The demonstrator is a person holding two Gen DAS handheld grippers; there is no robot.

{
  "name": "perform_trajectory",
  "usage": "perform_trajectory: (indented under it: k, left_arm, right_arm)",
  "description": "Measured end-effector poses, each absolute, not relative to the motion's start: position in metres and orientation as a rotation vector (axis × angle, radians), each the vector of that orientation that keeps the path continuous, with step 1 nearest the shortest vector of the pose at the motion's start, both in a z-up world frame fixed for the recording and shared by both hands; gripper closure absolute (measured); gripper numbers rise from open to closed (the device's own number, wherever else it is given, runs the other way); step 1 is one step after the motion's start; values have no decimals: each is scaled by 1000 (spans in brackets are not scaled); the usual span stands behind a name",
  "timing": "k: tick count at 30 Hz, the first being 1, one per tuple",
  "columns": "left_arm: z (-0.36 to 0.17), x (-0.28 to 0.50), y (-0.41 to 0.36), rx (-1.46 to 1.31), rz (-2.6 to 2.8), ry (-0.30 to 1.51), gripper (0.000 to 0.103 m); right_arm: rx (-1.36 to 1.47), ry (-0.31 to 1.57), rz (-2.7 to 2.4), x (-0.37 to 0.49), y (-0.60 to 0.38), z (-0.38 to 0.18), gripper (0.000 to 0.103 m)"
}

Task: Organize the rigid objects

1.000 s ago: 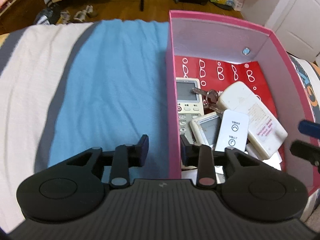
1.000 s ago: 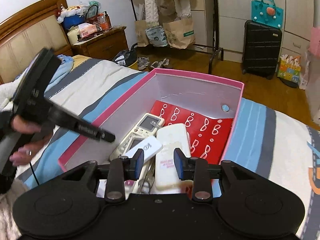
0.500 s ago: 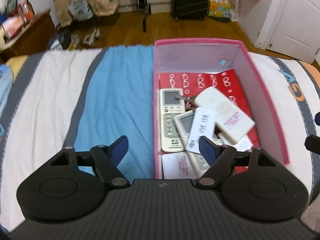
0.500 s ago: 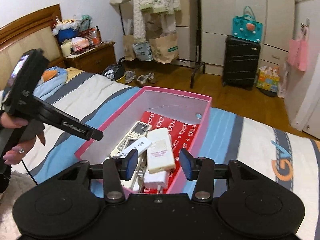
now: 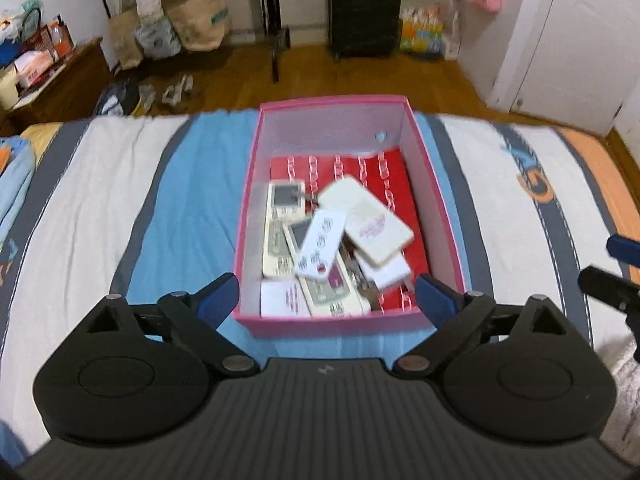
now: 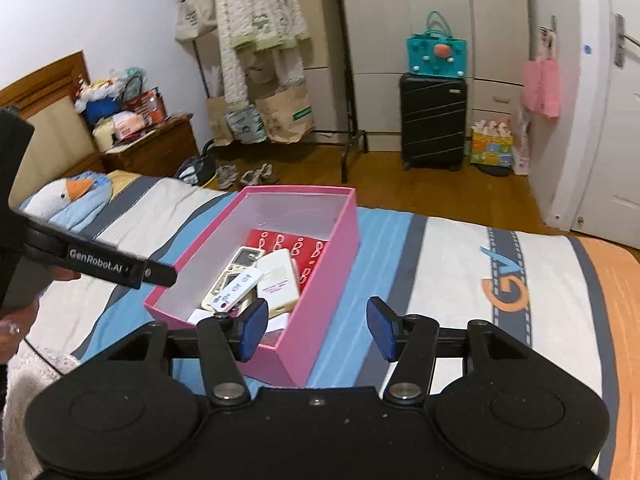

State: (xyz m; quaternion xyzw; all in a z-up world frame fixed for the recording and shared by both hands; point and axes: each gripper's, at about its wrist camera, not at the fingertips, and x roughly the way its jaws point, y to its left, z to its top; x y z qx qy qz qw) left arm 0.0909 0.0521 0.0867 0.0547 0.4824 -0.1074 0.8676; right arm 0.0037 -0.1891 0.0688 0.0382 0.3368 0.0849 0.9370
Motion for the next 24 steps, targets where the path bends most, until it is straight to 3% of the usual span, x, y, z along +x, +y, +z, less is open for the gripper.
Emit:
perform_trajectory:
  k: [5, 7, 10, 13, 24]
  left_arm:
    - [89, 75, 33, 175, -227, 1011, 7]
    - [89, 67, 27, 182, -221, 1008, 7]
    - [88, 59, 22, 155, -232, 1021, 7]
    - [88, 50, 21, 130, -226, 1015, 7]
    - [86, 23, 17, 113, -221, 990, 7]
  right_arm:
    - [73, 693, 132, -4, -201, 71, 40]
    - [58, 701, 111, -6, -203, 70, 30]
    - [37, 720, 61, -8, -204, 69, 25]
    - [10, 790, -52, -5, -204, 68, 7]
    - [32, 742, -79, -26, -212, 65, 7]
